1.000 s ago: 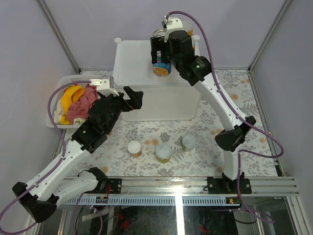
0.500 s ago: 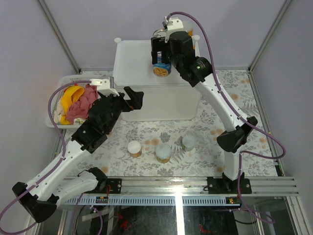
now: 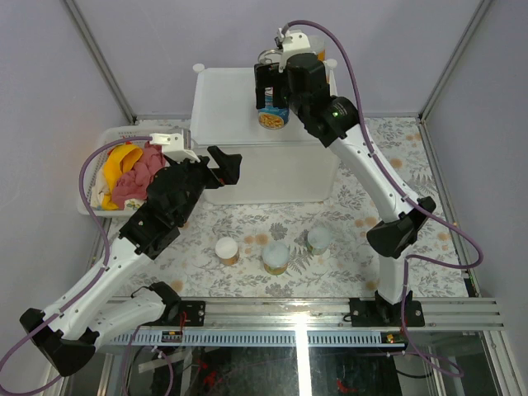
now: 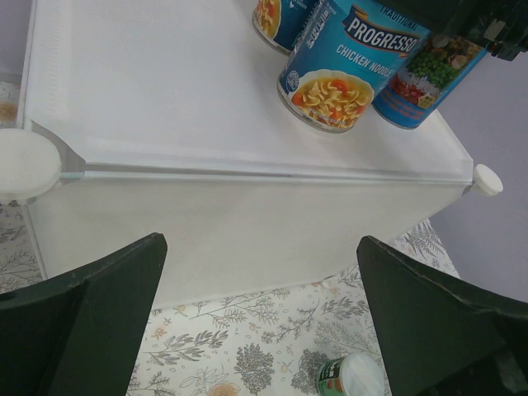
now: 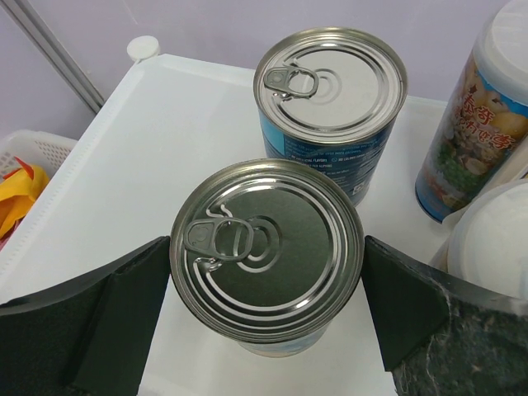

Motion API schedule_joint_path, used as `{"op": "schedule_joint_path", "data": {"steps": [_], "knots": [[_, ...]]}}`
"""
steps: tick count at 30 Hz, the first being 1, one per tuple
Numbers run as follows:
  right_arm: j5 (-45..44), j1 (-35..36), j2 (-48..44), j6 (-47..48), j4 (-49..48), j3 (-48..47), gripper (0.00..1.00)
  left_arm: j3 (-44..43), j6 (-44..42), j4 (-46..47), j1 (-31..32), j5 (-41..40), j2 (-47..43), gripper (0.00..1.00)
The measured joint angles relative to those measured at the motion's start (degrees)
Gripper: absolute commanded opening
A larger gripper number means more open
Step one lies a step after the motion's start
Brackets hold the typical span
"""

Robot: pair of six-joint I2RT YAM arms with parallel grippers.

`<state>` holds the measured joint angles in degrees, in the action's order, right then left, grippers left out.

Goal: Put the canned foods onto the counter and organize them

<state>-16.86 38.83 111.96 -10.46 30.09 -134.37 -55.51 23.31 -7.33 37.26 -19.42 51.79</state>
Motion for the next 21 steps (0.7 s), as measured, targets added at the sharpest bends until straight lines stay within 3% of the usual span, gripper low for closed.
{"op": "schedule_joint_path", "data": {"steps": [21], "knots": [[0.00, 1.66, -3.08, 2.62, -1.29, 0.26, 1.00, 0.00, -0.02, -0.02, 0.00, 0.00, -0.07, 1.00]]}}
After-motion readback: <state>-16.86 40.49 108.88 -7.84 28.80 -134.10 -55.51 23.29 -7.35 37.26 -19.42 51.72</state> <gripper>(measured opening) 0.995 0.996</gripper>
